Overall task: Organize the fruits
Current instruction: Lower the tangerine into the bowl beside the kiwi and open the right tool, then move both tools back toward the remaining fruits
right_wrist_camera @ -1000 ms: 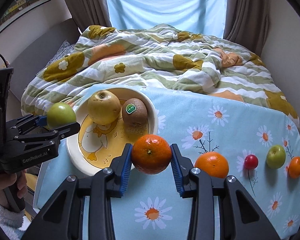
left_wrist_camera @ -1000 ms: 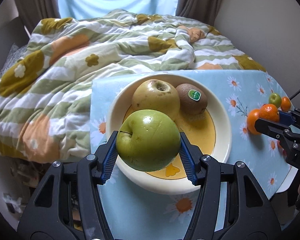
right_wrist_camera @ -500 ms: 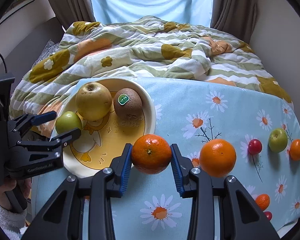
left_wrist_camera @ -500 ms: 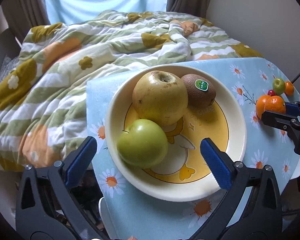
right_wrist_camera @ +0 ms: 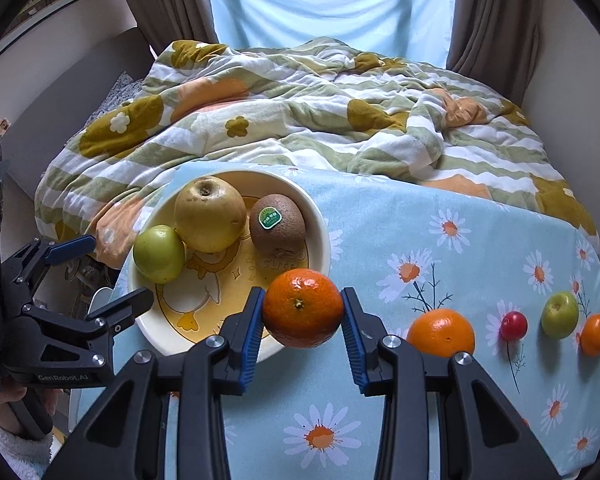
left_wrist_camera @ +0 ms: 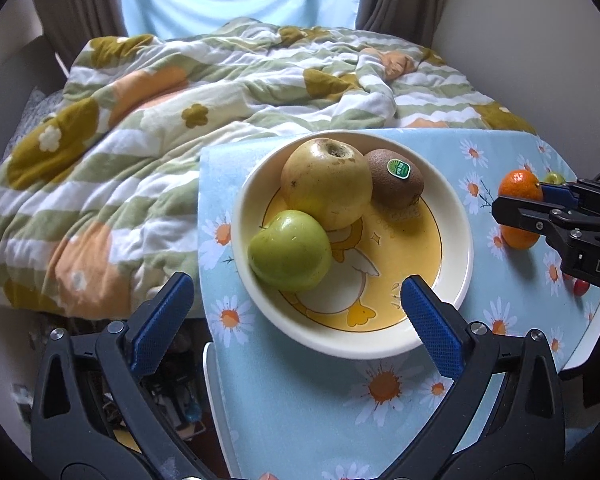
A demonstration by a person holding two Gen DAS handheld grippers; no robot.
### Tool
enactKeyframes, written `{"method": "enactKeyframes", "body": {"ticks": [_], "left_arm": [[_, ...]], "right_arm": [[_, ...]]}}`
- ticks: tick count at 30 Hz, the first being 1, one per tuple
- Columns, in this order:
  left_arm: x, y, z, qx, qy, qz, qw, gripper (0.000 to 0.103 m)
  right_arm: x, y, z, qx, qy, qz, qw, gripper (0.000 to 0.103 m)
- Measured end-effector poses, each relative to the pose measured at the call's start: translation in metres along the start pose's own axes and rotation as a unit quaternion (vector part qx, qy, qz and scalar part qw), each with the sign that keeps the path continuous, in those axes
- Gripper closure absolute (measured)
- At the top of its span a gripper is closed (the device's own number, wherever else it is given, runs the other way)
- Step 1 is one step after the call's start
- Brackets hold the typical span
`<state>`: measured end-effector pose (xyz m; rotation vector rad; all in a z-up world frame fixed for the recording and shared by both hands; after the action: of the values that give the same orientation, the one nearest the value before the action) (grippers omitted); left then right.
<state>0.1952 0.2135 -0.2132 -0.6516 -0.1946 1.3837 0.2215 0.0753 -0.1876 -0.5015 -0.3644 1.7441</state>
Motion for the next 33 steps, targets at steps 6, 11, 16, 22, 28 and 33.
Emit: {"method": "enactKeyframes", "body": {"ticks": [6,11,16,22,28,33], "left_arm": [[0.000,0.008,0.013,-0.009,-0.019,0.027,0.9994,0.000],[0.000,0.018,0.018,-0.010,-0.024,0.056,0.9981,0.000],[-0.003,0.029,0.021,-0.014,-0.033,0.073,0.9967,0.000],[0.000,0.042,0.020,-0.015,-0.038,0.098,0.9944,0.000],[0.003,0.047,0.024,-0.017,-0.040,0.117,0.9921,0.000],[0.003,0.050,0.027,-0.020,-0.036,0.126,0.9911,0.000]], "right_arm": [[0.015,-0.014,-0.006,-0.009,-0.026,0.035,0.999,0.069],[0.027,-0.014,-0.023,0.001,-0.047,0.062,0.997,0.069],[0.039,-0.006,-0.045,0.020,-0.058,0.087,0.994,0.069],[0.044,-0.005,-0.058,0.021,-0.056,0.112,0.992,0.069],[0.048,-0.006,-0.052,0.005,-0.058,0.128,0.990,0.055],[0.049,-0.008,-0.040,-0.025,-0.052,0.128,0.990,0.011]]}}
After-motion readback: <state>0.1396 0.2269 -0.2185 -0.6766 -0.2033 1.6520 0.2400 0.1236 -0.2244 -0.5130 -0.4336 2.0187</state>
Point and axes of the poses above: each gripper's, at about its wrist camera, not at the fingertips, and z roughly against the way its jaws point, x to its left, y to its underside, the point moved 7 cm from there along -z, roughly the way its jaws point, and after that the axes turned 14 degrees about y, right-handed, at the moved point
